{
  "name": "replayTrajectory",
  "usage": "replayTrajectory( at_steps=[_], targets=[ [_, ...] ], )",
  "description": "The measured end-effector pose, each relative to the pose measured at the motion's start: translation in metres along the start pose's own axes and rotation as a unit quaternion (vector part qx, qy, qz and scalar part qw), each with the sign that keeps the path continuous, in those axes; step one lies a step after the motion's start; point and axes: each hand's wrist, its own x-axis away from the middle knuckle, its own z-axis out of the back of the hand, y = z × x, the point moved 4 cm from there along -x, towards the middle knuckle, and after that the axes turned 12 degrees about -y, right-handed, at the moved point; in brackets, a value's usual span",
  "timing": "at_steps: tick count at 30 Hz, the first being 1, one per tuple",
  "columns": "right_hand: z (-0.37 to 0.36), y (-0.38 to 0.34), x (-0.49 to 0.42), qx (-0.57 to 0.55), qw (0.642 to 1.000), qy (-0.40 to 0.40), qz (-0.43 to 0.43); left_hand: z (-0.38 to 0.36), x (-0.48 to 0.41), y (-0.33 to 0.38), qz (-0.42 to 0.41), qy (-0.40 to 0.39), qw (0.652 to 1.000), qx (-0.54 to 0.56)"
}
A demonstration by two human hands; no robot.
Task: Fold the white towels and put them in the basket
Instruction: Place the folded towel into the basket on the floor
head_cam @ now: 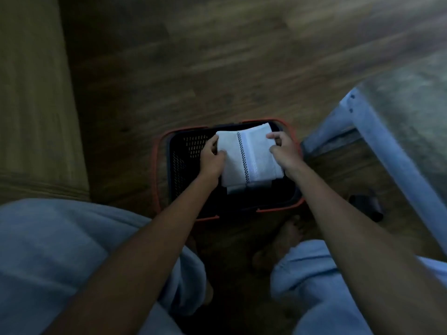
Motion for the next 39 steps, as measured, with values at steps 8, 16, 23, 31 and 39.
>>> replayTrajectory(
  at_steps=[8, 16, 23, 31, 39],
  targets=[
    [-0.028, 0.055, -0.078, 0.033, 0.999, -0.01, -0.023, -0.012, -0.071, -0.078, 0.08, -0.002, 0.997, -0.016],
    [-0.047, 0.07, -0.092, 0.229, 0.971, 0.073, -0.012, -0.021, -0.086, -0.095, 0.063, -0.069, 0.992, -0.086],
    [-0.062, 0.082, -0.094, 0.453, 0.889, 0.006, 0.061, -0.032, -0.086, -0.095, -0.088, -0.094, 0.846, -0.517],
    [-0.063, 0.092, -0.107, 0.457, 0.885, -0.088, 0.003, -0.025, -0.097, -0.101, 0.002, -0.173, 0.763, -0.623],
    [-0.016, 0.026, -0.037, 0.415, 0.906, -0.069, 0.038, -0.005, -0.049, 0.002, -0.107, -0.105, 0.772, -0.617]
  ],
)
